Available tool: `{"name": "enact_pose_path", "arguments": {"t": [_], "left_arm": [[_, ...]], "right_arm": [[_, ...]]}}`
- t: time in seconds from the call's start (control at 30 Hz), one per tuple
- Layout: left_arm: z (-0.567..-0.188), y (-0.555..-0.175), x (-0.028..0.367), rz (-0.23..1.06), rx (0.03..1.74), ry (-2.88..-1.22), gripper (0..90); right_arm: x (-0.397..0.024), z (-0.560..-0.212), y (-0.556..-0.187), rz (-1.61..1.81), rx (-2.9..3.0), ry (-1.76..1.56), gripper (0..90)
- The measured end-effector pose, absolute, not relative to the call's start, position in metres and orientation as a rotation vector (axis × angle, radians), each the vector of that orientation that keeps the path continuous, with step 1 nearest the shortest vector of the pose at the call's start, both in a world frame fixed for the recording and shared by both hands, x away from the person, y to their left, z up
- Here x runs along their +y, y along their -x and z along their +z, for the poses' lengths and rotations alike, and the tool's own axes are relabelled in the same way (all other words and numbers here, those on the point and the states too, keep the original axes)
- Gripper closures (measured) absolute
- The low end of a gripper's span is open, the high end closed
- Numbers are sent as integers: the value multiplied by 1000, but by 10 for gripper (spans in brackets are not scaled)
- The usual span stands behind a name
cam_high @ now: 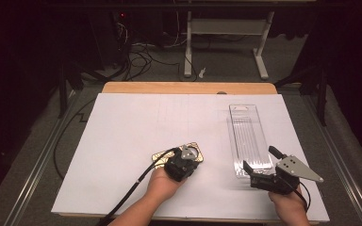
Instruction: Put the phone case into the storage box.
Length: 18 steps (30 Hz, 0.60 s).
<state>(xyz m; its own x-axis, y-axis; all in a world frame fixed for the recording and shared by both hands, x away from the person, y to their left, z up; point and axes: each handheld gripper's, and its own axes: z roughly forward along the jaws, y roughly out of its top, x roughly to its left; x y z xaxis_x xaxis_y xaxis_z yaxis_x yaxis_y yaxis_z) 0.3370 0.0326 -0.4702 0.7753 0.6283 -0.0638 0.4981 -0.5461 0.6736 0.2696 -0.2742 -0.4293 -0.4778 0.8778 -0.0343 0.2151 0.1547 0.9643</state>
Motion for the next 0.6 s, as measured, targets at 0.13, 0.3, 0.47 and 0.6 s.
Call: {"name": "enact_pose_path", "arguments": {"t": [0.13, 0.3, 0.47, 0.6], "left_arm": [[-469, -345, 39, 249, 883, -2233, 899], [-469, -351, 43, 255, 912, -2226, 900], [-472, -356, 45, 269, 945, -2212, 899], [-472, -358, 45, 275, 966, -2199, 898]], "right_arm": [[-274, -429, -269, 1355, 1806, -1046, 1], [-274, -429, -269, 1355, 1806, -1045, 1], [-275, -429, -269, 1356, 1808, -1043, 1], [-275, -429, -269, 1357, 1806, -1043, 1]]}}
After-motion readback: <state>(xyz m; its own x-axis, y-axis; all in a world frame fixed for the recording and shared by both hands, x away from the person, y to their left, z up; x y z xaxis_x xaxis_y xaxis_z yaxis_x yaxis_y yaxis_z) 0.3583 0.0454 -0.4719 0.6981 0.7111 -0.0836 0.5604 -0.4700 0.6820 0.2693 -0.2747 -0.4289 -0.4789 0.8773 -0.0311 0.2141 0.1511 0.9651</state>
